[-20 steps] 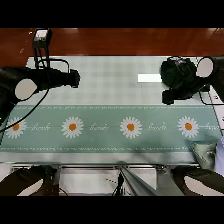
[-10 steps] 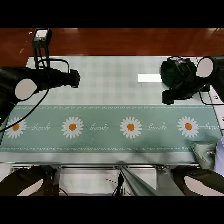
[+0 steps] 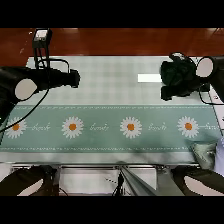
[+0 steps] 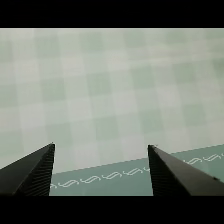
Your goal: Fold the shirts.
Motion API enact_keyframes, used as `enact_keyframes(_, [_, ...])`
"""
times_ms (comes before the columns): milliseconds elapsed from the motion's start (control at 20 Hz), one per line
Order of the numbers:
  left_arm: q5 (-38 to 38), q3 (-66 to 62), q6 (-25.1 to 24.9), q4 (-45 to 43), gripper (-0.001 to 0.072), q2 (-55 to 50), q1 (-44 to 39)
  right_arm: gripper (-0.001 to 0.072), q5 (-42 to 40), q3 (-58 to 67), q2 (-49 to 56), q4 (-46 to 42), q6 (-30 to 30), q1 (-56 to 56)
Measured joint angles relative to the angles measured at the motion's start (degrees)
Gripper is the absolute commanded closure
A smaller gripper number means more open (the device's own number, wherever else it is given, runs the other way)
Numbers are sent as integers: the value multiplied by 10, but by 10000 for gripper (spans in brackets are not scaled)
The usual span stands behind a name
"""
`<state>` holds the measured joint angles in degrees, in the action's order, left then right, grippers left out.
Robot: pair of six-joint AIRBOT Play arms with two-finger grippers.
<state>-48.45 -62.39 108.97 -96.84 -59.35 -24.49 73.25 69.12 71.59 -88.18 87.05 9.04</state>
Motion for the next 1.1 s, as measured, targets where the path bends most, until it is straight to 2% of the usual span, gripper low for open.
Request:
enact_keyframes(150, [8, 0, 0, 0, 27, 0, 0, 130, -64, 0, 0, -47, -15, 0])
enact_keyframes(250, [15, 0, 0, 0, 27, 0, 0, 130, -143, 0, 0, -138, 24, -4])
enact_keyframes(350, [18, 0, 0, 0, 27, 0, 0, 131, -254, 0, 0, -237, 125, -28])
enact_keyframes(500, [21, 0, 0, 0, 27, 0, 0, 129, -398, 0, 9, -317, 316, -91])
enact_keyframes(600, [21, 0, 0, 0, 27, 0, 0, 128, -421, 0, 23, -335, 410, -140])
enact_keyframes(700, [22, 0, 0, 0, 27, 0, 0, 128, -420, 0, 41, -325, 461, -184])
enact_keyframes(850, [23, 0, 0, 0, 28, 0, 0, 128, -411, 0, 72, -269, 467, -230])
enact_keyframes(1100, [24, 0, 0, 0, 28, 0, 0, 128, -402, 0, 144, -150, 397, -248])
